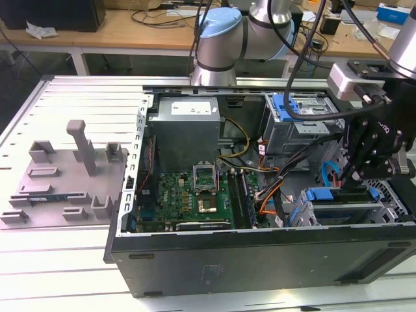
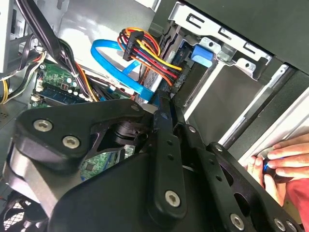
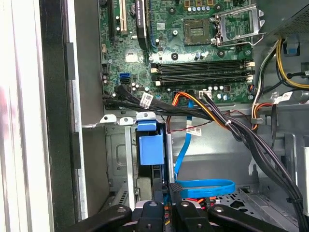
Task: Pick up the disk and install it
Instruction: 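Insert the second disk wire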
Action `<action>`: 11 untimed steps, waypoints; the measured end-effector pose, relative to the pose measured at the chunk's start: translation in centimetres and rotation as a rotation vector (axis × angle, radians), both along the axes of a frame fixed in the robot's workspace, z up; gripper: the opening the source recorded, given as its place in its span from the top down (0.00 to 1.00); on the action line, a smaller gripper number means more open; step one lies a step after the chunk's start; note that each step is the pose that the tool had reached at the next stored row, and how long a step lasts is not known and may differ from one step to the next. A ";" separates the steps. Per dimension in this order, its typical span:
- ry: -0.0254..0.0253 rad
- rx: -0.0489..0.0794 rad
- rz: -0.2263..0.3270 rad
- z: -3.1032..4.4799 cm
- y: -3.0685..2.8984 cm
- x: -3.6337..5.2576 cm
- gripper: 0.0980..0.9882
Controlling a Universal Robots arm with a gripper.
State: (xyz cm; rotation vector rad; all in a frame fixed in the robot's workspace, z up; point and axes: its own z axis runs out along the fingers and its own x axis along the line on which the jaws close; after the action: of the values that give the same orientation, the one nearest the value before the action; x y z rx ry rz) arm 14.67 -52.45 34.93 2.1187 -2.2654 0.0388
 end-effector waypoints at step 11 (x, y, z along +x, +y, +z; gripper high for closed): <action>0.0000 0.000 0.000 -0.13 -0.14 0.12 0.93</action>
State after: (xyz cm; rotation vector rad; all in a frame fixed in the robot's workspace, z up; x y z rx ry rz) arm 14.79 -52.59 34.81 2.1189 -2.2653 0.0387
